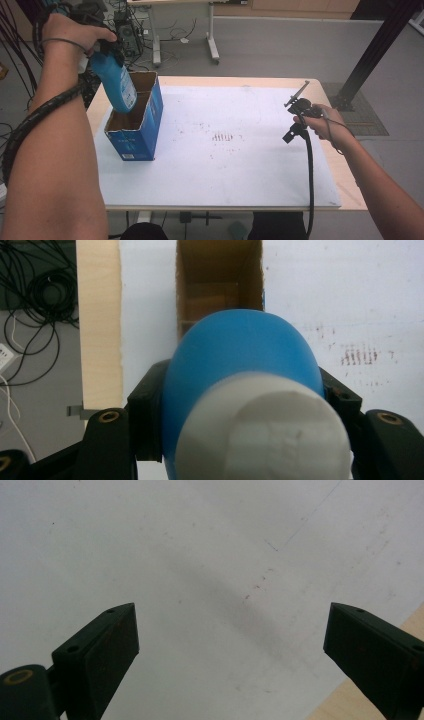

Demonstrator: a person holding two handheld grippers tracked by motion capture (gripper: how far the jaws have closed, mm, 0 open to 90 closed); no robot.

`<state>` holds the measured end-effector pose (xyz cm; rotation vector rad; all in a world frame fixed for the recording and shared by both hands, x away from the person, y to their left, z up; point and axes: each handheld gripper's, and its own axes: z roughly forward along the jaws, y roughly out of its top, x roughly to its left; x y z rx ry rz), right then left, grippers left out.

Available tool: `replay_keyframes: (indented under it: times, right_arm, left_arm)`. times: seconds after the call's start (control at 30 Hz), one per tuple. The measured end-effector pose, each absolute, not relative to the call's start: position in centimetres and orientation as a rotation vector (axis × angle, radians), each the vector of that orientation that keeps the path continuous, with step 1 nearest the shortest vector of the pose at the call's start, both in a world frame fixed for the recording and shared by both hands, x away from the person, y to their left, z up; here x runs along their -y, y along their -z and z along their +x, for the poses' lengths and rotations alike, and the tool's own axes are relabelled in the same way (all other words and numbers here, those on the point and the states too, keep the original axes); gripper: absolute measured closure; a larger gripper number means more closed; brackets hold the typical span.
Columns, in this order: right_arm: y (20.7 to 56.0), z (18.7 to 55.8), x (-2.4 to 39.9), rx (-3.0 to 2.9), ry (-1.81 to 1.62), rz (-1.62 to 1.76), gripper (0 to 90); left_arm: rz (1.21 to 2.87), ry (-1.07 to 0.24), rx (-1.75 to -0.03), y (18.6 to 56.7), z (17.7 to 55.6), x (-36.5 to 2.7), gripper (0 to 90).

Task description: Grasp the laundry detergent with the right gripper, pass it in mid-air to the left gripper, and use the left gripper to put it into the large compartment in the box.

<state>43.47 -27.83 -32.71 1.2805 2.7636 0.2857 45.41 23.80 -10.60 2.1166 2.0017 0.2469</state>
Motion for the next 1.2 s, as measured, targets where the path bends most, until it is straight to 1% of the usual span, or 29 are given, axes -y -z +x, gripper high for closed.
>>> replay_keyframes:
  times: [0.33, 0.43, 1.2]
  right_arm:
    - [32.9, 43.5, 27.7, -2.770, -0.293, 1.282, 7.4]
    - [33.0, 43.5, 27.6, -2.771, -0.298, 1.279, 7.3]
    - [33.3, 43.3, 27.4, -2.783, -0.345, 1.274, 7.2]
  left_arm:
    - [2.157, -0.236, -2.006, 14.0, 45.8, -23.3, 37.6]
    - [2.165, -0.213, -2.008, 15.0, 45.9, -23.2, 37.6]
    - [2.208, -0.186, -2.014, 20.6, 46.0, -22.6, 37.6]
